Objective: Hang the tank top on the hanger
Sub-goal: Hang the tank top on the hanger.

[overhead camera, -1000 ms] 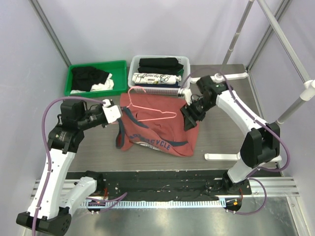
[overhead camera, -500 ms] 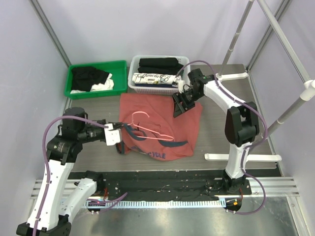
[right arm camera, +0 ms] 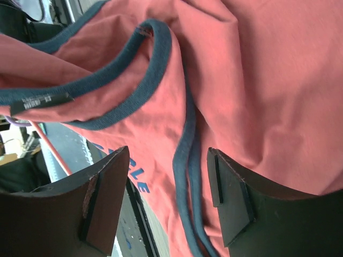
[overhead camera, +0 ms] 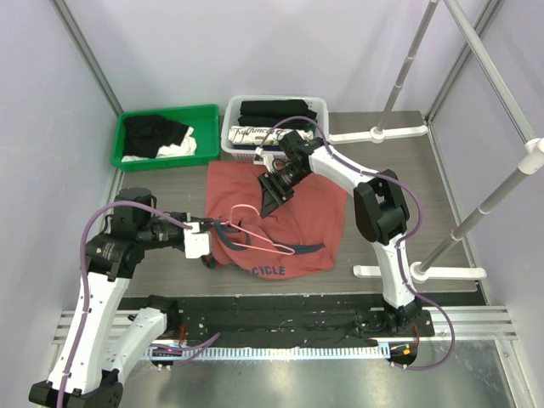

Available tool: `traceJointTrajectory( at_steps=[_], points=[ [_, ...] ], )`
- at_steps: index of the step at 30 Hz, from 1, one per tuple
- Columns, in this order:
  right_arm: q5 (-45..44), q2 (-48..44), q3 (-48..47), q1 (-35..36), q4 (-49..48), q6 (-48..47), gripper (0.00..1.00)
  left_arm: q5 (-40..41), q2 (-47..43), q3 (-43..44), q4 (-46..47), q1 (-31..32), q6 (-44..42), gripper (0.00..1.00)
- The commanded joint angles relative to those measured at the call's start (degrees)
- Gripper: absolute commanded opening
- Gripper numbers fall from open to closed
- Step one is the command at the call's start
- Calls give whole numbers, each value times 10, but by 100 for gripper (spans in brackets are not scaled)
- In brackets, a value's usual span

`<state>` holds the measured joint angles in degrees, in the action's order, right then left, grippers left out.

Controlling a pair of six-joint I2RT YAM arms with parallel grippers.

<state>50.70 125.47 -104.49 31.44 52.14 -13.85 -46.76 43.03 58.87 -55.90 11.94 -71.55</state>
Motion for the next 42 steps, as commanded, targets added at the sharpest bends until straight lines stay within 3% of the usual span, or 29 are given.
traceJointTrajectory(
  at_steps=[1,21,24,27,28,31,39,42],
  points=[
    [35,14,-37,19,-5,20,68,-21,0,3,-2,1,-22,0],
    [63,93,-37,56,9,19,60,-22,0,3,1,0,-20,0],
    [72,94,-38,63,13,16,51,-21,0,3,2,1,-18,0],
    [78,91,-42,65,17,15,32,-19,-1,3,3,1,-18,0],
    [63,84,-46,64,18,13,20,-18,-1,4,4,1,-18,0],
    [40,59,-49,55,17,6,5,-6,-2,2,36,1,27,0],
    [-34,-20,-95,-28,14,17,1,18,7,10,96,1,112,0],
    [-80,-62,-112,-44,5,15,1,58,22,16,175,1,209,0]
  ],
)
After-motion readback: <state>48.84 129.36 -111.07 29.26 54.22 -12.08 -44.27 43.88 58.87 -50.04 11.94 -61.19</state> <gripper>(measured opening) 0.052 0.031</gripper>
